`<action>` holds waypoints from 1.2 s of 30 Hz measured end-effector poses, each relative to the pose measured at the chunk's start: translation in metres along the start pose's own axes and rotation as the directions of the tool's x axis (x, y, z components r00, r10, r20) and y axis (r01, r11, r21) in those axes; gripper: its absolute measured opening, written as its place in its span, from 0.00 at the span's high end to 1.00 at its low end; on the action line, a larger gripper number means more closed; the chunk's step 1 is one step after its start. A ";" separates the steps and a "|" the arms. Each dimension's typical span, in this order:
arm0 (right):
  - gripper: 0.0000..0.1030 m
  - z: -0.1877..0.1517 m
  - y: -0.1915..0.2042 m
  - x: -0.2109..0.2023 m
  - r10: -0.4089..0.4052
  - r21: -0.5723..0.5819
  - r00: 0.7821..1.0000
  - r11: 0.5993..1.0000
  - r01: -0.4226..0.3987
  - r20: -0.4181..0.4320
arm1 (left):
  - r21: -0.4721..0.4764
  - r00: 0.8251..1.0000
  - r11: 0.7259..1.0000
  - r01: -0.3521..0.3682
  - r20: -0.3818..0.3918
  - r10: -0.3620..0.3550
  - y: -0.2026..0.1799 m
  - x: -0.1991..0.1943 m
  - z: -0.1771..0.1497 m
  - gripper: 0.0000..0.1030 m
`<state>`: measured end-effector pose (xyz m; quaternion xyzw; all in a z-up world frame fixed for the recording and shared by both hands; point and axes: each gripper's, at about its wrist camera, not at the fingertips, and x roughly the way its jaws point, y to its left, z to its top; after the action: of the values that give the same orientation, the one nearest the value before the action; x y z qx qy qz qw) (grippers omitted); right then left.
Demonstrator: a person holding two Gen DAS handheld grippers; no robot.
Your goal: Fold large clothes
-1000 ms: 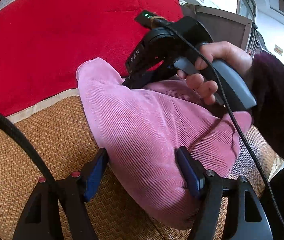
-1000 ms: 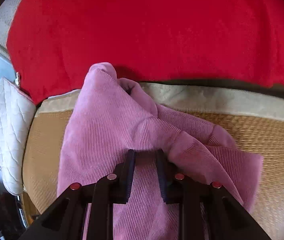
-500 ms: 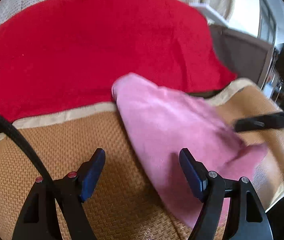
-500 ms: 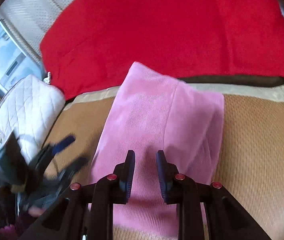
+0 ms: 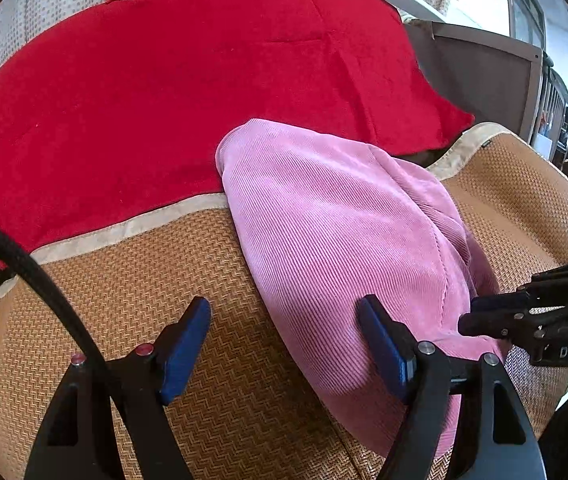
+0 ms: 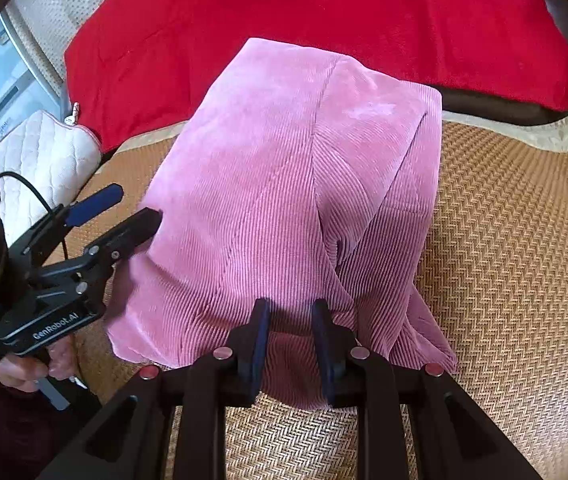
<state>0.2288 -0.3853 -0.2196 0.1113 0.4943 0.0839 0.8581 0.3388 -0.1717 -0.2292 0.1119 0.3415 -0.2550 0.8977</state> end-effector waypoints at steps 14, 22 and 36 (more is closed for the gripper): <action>0.75 -0.016 0.034 0.010 -0.143 -0.059 0.987 0.987 0.148 0.077 | -0.047 0.999 0.998 0.033 -0.006 -0.033 0.008 0.005 -0.001 0.17; 0.75 -0.021 0.057 0.017 -0.218 -0.103 0.969 0.968 0.230 0.116 | -0.066 0.999 0.997 0.050 -0.015 -0.051 0.013 0.009 -0.002 0.11; 0.75 -0.021 0.057 0.018 -0.225 -0.117 0.967 0.964 0.239 0.121 | -0.071 0.998 0.996 0.048 -0.044 -0.051 0.015 0.019 -0.001 0.07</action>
<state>0.2174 -0.3232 -0.2289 0.0005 0.4507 0.0088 0.8926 0.3586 -0.1666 -0.2424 0.0777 0.3732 -0.2625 0.8865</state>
